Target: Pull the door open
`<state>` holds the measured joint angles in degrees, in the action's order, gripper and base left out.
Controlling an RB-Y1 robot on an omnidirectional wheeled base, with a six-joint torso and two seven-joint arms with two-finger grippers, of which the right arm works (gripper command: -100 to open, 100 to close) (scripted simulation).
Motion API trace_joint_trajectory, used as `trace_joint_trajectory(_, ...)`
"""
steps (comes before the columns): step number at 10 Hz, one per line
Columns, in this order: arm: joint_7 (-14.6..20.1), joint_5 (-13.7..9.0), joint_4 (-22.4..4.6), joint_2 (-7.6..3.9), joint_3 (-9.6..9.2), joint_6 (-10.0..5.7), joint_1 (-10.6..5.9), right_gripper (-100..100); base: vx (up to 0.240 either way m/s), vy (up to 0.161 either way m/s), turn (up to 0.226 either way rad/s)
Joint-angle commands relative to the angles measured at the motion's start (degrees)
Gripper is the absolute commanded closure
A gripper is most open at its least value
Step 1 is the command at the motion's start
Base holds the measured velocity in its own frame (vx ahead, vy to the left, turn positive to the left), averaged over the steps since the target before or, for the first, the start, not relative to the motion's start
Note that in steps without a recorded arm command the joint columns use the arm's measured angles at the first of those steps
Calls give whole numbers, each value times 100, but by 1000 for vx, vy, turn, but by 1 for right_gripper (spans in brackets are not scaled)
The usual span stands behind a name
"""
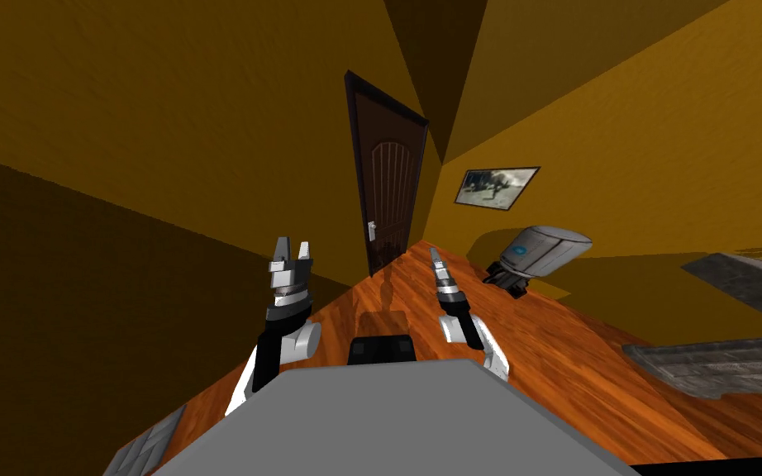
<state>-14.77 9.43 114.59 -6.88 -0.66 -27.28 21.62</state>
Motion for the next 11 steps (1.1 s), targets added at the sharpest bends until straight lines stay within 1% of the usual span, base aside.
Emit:
trace_joint_trajectory(1, -71, 168, -170, -35, -8, -69, -56, -100, 138, 44, 29)
trace_joint_trajectory(2, -130, 319, -315, -71, -13, -109, -120, -100, 152, -9, 34)
trace_joint_trajectory(3, -161, 396, -390, -90, -15, -130, -154, -100, 150, 0, 40)
trace_joint_trajectory(4, -222, 552, -540, -126, -20, -172, -220, -100, 148, 33, 47)
trace_joint_trajectory(5, -252, 630, -615, -144, -23, -193, -254, -100, 142, 26, 29)
trace_joint_trajectory(6, -314, 787, -766, -180, -28, -236, -321, -100, 167, 22, 43)
trace_joint_trajectory(7, -345, 867, -843, -199, -30, -257, -355, -100, 167, 18, 34)
trace_joint_trajectory(8, -408, 1028, -998, -235, -35, -301, -424, -100, 167, 42, 51)
trace_joint_trajectory(9, -439, 1108, -1075, -253, -38, -322, -458, -100, 131, 32, 32)
trace_joint_trajectory(10, -502, 1268, -1229, -289, -43, -366, -527, -100, 146, 9, 32)
trace_joint_trajectory(11, -534, 1348, -1306, -306, -45, -387, -561, -100, 163, 3, 42)
